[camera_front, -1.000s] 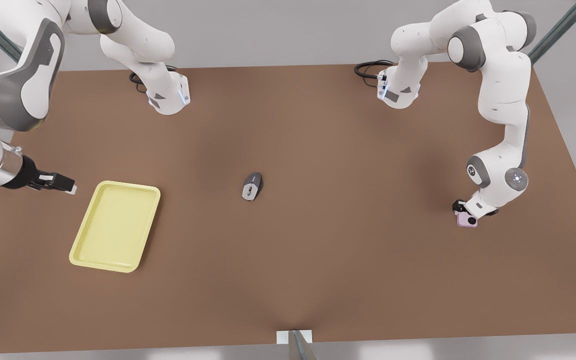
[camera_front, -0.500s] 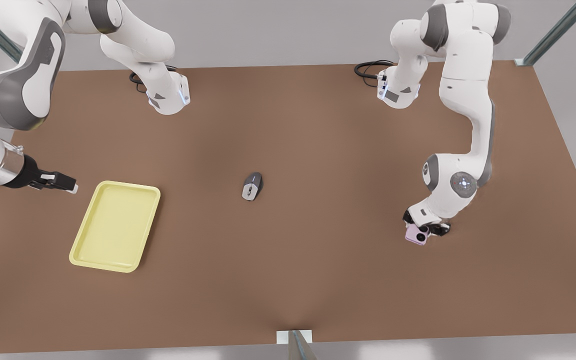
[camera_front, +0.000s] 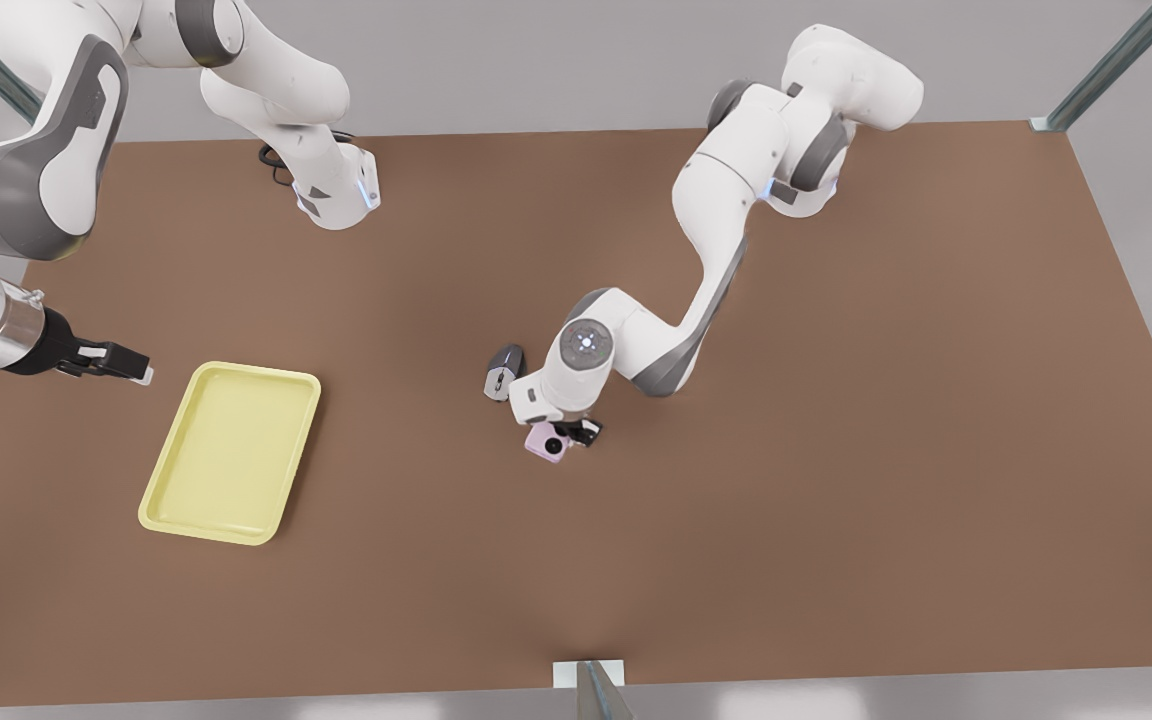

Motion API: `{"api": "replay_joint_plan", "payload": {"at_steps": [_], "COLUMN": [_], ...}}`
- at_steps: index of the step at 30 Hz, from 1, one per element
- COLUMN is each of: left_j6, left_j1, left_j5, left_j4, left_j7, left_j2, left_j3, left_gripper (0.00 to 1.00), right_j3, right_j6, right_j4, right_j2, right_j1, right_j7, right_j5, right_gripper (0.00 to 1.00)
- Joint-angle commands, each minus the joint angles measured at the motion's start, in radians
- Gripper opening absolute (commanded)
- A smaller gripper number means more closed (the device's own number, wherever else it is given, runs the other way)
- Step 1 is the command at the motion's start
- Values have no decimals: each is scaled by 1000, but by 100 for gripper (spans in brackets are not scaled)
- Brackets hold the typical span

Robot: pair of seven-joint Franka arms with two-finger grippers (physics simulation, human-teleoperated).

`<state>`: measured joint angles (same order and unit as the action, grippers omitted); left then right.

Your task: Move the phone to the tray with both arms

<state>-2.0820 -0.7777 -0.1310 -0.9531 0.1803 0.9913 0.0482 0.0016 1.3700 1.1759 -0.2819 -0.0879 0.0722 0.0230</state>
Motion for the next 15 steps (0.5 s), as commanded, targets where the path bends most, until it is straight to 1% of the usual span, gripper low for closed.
{"api": "replay_joint_plan", "payload": {"at_steps": [1,5,7,11,13,14,15], "left_j6": [-72,-216,-282,-322,-329,-336,-340], "left_j1": [-14,-40,-49,-51,-51,-51,-51], "left_j5": [17,51,53,65,65,65,65], "left_j4": [8,16,16,16,20,20,20], "left_j7": [538,535,535,527,527,527,527], "left_j2": [26,92,121,147,153,161,161], "left_j3": [1,1,1,1,1,1,1], "left_gripper": [76,76,75,76,77,78,88], "right_j3": [0,3,6,8,1,0,3], "right_j6": [-2,0,-22,-14,-20,-19,-12], "right_j4": [1,-2,2,5,11,40,39], "right_j2": [1,3,32,6,9,20,10], "right_j1": [-1,5,7,5,-6,0,4], "right_j7": [0,-9,-5,-17,-135,-140,-140], "right_j5": [5,3,5,-9,-14,-14,-18], "right_gripper": [100,100,100,100,100,100,100]}}
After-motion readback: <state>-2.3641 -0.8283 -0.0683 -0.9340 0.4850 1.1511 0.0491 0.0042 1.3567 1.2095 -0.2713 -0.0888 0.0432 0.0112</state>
